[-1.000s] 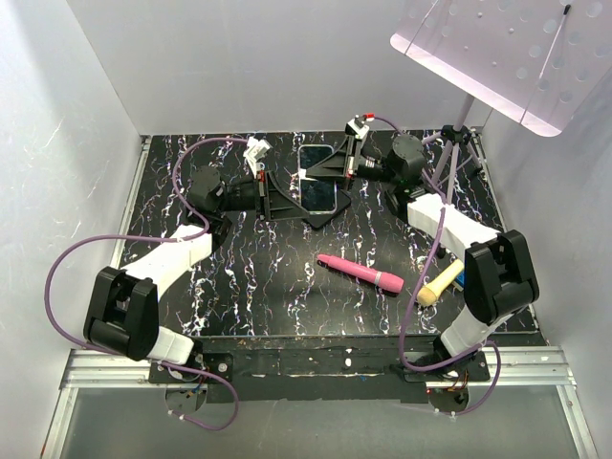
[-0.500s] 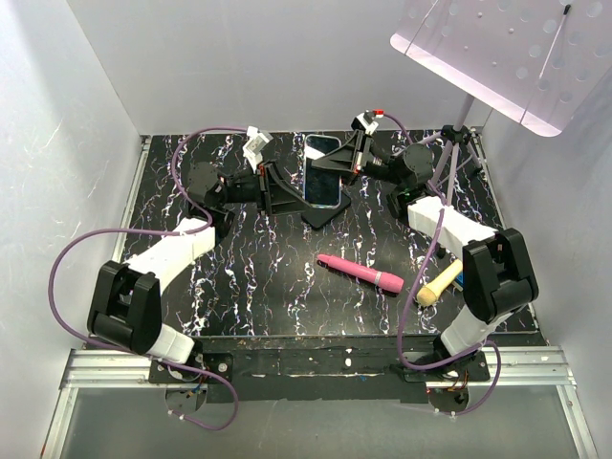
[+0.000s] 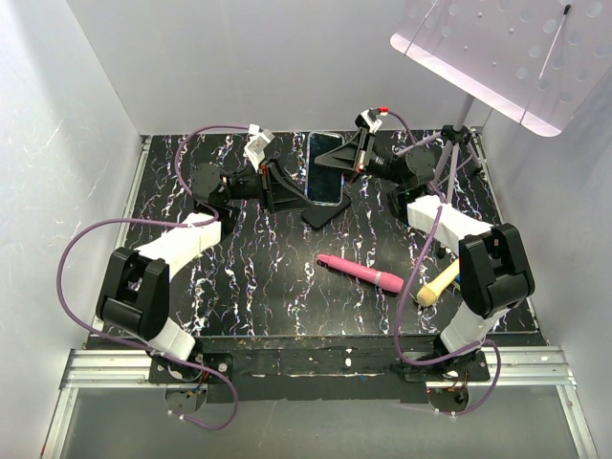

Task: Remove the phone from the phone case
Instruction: Remove the phone case from the phone.

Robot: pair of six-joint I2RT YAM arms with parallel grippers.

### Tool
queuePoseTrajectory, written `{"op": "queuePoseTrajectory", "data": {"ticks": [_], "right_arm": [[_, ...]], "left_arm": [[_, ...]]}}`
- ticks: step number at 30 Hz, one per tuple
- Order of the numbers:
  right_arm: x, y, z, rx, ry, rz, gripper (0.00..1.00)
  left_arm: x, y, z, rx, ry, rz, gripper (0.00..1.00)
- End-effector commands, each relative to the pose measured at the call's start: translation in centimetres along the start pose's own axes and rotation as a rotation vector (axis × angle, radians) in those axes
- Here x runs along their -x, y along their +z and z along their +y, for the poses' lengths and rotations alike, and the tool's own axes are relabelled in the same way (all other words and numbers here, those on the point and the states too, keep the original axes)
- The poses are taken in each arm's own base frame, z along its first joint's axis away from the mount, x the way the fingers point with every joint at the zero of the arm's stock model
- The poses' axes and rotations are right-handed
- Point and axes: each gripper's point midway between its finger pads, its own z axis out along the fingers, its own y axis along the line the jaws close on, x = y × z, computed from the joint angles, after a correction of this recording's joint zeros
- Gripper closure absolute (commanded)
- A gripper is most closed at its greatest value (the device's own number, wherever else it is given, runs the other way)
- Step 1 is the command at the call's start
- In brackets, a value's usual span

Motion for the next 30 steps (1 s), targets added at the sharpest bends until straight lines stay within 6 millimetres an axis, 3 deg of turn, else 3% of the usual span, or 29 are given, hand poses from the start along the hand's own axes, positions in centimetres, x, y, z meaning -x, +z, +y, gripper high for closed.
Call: {"op": "queuePoseTrajectory", "data": {"ticks": [1, 17, 25, 30], "right_arm": [[-3.5, 0.6, 10.0, 0.185, 0.221, 0.131, 0.99], [-3.5, 0.9, 9.2, 0.206, 0.273, 0.144, 0.99], [-3.7, 0.8, 9.4, 0.216, 0.252, 0.141, 0.99], [-3.7, 0.9, 10.5, 0.263, 0.217, 0.148, 0.99]], "left_arm": [[0.0, -0.7, 3.5, 0.059, 0.064, -0.028, 1.0], [0.2, -0.6, 1.7, 0.0, 0.173, -0.021, 1.0], [0.3, -0.8, 5.1, 0.175, 0.047, -0.056, 1.0], [-1.4, -2.3, 10.1, 0.464, -0.208, -0.048, 1.0]]}}
